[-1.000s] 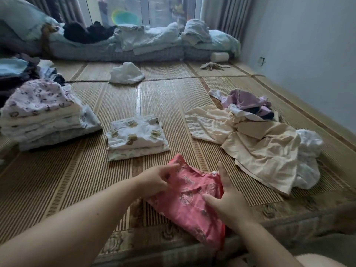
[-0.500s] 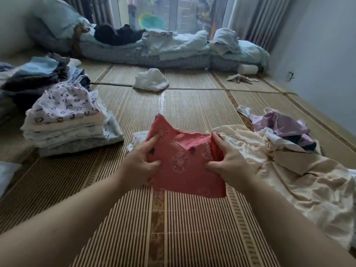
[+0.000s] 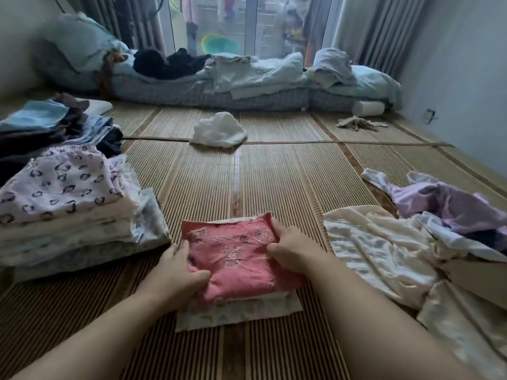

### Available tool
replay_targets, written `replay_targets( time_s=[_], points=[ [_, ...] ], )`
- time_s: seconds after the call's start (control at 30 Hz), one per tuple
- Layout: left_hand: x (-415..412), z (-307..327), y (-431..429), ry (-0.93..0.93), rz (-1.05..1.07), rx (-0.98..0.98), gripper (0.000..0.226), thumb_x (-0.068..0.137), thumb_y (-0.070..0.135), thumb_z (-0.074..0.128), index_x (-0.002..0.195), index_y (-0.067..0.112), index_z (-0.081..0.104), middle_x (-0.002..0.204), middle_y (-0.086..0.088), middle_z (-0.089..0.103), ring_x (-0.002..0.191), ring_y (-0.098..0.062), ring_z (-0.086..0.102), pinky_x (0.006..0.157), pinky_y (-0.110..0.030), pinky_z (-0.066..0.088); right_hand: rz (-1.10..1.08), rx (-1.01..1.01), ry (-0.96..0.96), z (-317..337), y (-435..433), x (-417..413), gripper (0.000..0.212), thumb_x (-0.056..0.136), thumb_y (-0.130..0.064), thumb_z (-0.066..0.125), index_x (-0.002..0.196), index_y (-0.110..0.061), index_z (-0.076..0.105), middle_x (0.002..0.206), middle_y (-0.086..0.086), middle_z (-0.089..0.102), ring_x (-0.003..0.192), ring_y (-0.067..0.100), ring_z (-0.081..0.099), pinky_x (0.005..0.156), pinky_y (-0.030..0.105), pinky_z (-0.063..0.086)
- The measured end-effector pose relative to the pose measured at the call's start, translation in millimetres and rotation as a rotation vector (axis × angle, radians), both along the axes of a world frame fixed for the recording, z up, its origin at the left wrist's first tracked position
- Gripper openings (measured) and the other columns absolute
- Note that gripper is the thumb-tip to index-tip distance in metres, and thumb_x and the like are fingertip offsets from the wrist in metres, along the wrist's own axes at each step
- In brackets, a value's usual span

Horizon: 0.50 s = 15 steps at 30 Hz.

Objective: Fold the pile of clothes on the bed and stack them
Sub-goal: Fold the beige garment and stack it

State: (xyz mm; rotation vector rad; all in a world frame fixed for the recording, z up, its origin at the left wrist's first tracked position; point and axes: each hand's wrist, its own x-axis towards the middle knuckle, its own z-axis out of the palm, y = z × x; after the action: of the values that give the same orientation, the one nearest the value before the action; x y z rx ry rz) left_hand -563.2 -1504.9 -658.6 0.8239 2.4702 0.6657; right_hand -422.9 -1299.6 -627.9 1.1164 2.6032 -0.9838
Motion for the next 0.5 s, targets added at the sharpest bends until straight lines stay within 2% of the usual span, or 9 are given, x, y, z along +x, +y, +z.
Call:
replay_targets(
  time_s=[0.03, 0.1, 0.23, 0.3, 0.37, 0.5],
  points=[
    [0, 2, -1, 0.022, 0.022, -0.039, 0.101, 0.068, 0.052, 0.060, 0.153, 0.019, 0.015, 0.158, -0.013, 0.013, 0.142, -0.030, 0.024, 0.114, -0.039, 0.027, -0.007, 0.034, -0.004, -3, 0, 5, 0.083, 0.078, -0.045, 0.045, 0.149, -0.044, 0.003, 0.136, 0.008, 0.039, 0.115, 0.028, 0.051, 0.098, 0.047, 0.045],
    [7, 9, 0, 0.149, 0.024, -0.064, 0.096, 0.075, 0.057, 0.059, 0.153, 0.028, 0.012, 0.160, -0.008, 0.001, 0.144, -0.034, 0.011, 0.114, -0.047, 0.021, -0.014, 0.177, 0.017, -7, -1, 19, 0.080, 0.083, -0.053, 0.042, 0.150, -0.041, -0.001, 0.149, 0.008, 0.029, 0.131, 0.029, 0.039, 0.106, 0.051, 0.036],
    [47, 30, 15, 0.311, -0.133, 0.056, 0.089, 0.077, 0.058, 0.056, 0.150, 0.036, 0.011, 0.159, 0.004, -0.005, 0.145, -0.028, -0.003, 0.111, -0.057, 0.022, -0.012, 0.442, 0.076, 2, -15, 61, 0.080, 0.088, -0.063, 0.039, 0.150, -0.039, -0.003, 0.160, 0.005, 0.008, 0.144, 0.029, 0.017, 0.112, 0.051, 0.025],
    [75, 40, 26, 0.374, -0.244, 0.070, 0.084, 0.079, 0.059, 0.056, 0.149, 0.039, 0.014, 0.159, 0.008, -0.002, 0.146, -0.024, -0.002, 0.113, -0.056, 0.017, -0.022, 0.488, 0.104, 11, -23, 87, 0.079, 0.088, -0.061, 0.042, 0.151, -0.037, 0.001, 0.160, 0.005, 0.008, 0.145, 0.028, 0.016, 0.113, 0.049, 0.024],
    [110, 49, 40, 0.413, -0.394, 0.083, 0.077, 0.082, 0.057, 0.054, 0.148, 0.042, 0.018, 0.160, 0.007, 0.000, 0.147, -0.021, 0.000, 0.115, -0.050, 0.015, -0.078, 0.498, 0.161, 21, -34, 121, 0.075, 0.088, -0.057, 0.046, 0.151, -0.035, 0.012, 0.159, 0.005, 0.013, 0.144, 0.026, 0.018, 0.113, 0.048, 0.025],
    [180, 54, 69, 0.403, -0.671, 0.064, 0.070, 0.083, 0.052, 0.055, 0.145, 0.044, 0.023, 0.161, 0.006, 0.004, 0.146, -0.020, 0.003, 0.117, -0.048, 0.017, -0.290, 0.458, 0.237, 18, -60, 203, 0.065, 0.085, -0.056, 0.047, 0.144, -0.034, 0.032, 0.155, 0.002, 0.025, 0.140, 0.022, 0.027, 0.112, 0.045, 0.030]
  ],
)
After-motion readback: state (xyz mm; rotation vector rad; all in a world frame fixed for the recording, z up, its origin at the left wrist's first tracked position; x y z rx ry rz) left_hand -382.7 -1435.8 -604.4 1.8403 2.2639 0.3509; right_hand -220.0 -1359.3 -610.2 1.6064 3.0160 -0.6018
